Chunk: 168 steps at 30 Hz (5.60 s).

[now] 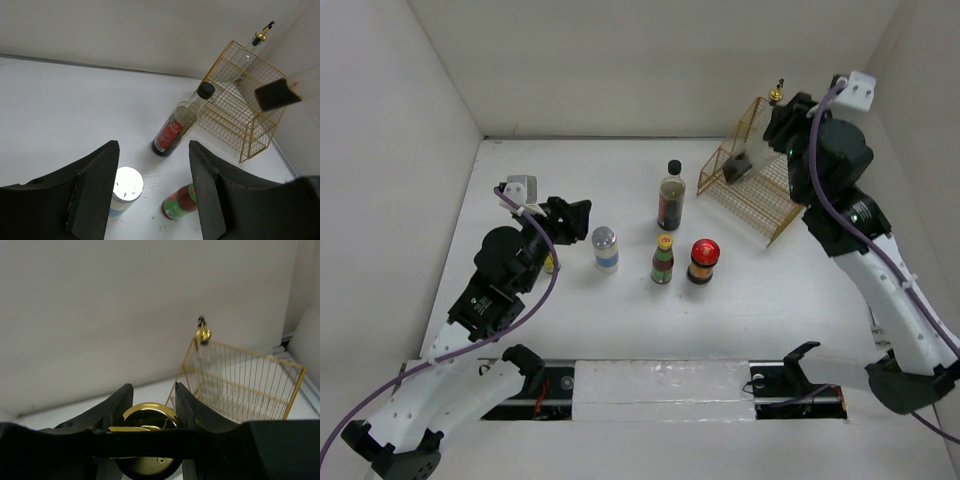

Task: Organize the condiment bottles

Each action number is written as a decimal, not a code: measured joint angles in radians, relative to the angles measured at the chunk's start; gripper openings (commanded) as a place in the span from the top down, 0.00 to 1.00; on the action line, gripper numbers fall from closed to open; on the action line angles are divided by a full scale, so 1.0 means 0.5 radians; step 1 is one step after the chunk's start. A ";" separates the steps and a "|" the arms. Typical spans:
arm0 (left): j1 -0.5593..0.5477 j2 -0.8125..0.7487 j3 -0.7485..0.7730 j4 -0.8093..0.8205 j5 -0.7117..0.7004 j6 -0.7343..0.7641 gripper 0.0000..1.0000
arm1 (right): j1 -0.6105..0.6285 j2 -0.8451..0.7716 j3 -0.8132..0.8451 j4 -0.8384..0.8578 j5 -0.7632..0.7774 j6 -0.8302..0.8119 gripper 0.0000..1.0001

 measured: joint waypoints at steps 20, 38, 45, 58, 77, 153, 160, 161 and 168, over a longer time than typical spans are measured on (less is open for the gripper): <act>0.000 -0.024 0.000 0.000 -0.015 -0.001 0.46 | -0.903 1.257 1.233 0.048 -0.230 -0.262 1.00; 0.000 0.013 0.000 0.000 -0.017 0.000 0.46 | -1.028 1.292 1.009 0.185 -0.365 -0.256 1.00; 0.000 0.022 0.000 0.000 -0.017 0.000 0.46 | -1.109 1.295 0.921 0.284 -0.573 -0.253 1.00; 0.000 0.022 0.000 0.001 -0.017 0.000 0.46 | -1.331 1.320 0.727 0.375 -1.175 -0.157 0.99; 0.000 0.033 0.000 0.001 -0.018 0.000 0.46 | -1.418 1.655 0.677 0.390 -1.733 -0.103 0.85; 0.000 0.041 0.000 0.001 -0.060 -0.002 0.45 | -0.568 0.890 0.224 0.600 -1.604 -0.153 0.97; 0.000 0.043 0.000 0.000 -0.063 -0.001 0.45 | -0.786 0.959 0.507 0.616 -1.421 -0.157 0.98; 0.000 0.043 0.000 0.000 -0.063 -0.001 0.45 | -0.802 0.983 0.542 0.613 -1.408 -0.156 0.98; 0.000 0.047 0.000 0.001 -0.069 -0.001 0.45 | -0.843 1.106 0.596 0.565 -1.312 -0.202 0.98</act>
